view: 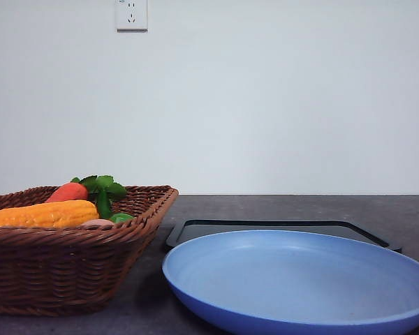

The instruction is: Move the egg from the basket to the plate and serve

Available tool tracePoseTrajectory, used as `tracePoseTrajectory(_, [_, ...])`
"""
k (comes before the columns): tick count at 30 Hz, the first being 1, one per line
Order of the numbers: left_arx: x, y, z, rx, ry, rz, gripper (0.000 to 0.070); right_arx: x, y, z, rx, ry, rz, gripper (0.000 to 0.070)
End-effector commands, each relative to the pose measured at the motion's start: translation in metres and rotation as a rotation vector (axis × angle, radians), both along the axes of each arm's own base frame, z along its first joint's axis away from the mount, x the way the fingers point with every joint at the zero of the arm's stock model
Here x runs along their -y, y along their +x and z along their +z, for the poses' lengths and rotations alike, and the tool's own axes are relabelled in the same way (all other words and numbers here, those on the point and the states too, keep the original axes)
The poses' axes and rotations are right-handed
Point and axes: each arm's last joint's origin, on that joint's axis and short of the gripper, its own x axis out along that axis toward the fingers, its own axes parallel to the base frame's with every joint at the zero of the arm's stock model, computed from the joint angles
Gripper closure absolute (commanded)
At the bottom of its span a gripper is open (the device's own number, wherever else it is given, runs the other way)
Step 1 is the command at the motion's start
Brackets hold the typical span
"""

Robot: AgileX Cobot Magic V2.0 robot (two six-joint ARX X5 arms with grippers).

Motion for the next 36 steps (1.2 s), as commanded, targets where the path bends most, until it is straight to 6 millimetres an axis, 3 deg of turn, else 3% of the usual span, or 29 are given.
tracePoseTrajectory(1, [0.000,0.001,-0.005,-0.018,0.011,0.000,0.0700,0.000,0.000,-0.001,0.004,0.015,-0.006,0.0700])
tracePoseTrajectory(9, [0.000,0.001,-0.004,0.001,0.009,0.000,0.0700,0.000,0.001,0.005,0.052,0.081,-0.002,0.0700])
tracePoseTrajectory(18, [0.000,0.001,-0.004,0.030,-0.245,0.035,0.0700,-0.001,0.000,0.007,0.034,0.271,0.032,0.0700])
tracePoseTrajectory(25, [0.008,0.000,0.002,0.010,-0.335,-0.206,0.0700,-0.002,-0.003,0.010,-0.060,0.394,0.047,0.0700])
tracePoseTrajectory(36, [0.013,0.002,0.037,-0.085,-0.403,-0.365,0.0700,-0.001,-0.020,0.055,-0.151,0.403,0.051,0.0700])
